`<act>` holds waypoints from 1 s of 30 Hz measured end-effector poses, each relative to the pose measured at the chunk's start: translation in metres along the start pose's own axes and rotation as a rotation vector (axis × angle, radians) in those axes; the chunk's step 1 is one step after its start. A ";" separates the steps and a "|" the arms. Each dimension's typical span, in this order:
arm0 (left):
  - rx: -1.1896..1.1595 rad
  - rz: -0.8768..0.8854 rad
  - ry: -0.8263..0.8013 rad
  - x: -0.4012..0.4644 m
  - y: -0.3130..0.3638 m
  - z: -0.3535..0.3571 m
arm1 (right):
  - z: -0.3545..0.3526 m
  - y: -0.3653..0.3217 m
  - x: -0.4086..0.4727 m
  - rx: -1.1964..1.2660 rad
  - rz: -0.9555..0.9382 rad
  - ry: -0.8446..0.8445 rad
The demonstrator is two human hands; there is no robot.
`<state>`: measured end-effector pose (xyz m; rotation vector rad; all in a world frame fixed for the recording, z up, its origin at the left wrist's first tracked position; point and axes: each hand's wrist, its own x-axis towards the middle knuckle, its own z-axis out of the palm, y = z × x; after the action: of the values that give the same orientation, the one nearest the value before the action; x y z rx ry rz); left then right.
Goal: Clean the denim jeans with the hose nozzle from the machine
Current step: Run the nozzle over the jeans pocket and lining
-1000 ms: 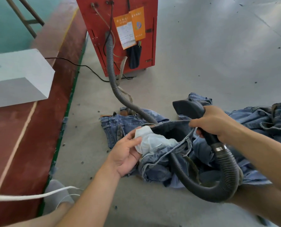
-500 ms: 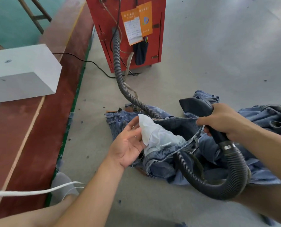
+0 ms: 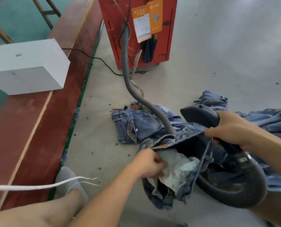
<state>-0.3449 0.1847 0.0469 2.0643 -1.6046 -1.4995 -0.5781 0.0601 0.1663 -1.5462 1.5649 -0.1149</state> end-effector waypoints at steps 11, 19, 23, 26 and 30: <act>0.192 0.349 0.479 -0.005 -0.021 0.063 | 0.004 -0.013 0.005 0.260 0.026 0.089; -0.197 -0.224 0.472 0.041 -0.030 0.023 | 0.001 -0.062 0.017 0.014 -0.250 0.188; -1.224 -0.540 0.341 0.050 -0.072 0.017 | -0.041 -0.098 0.019 0.001 -0.525 0.579; -1.453 -0.703 0.400 0.048 -0.116 0.029 | -0.070 -0.117 0.016 0.082 -0.656 0.824; -1.411 -0.829 0.469 0.044 -0.141 0.039 | -0.079 -0.123 0.021 0.225 -0.673 0.912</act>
<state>-0.2827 0.2276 -0.0863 1.7943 0.5642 -1.3693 -0.5318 -0.0235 0.2794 -1.8813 1.4921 -1.4877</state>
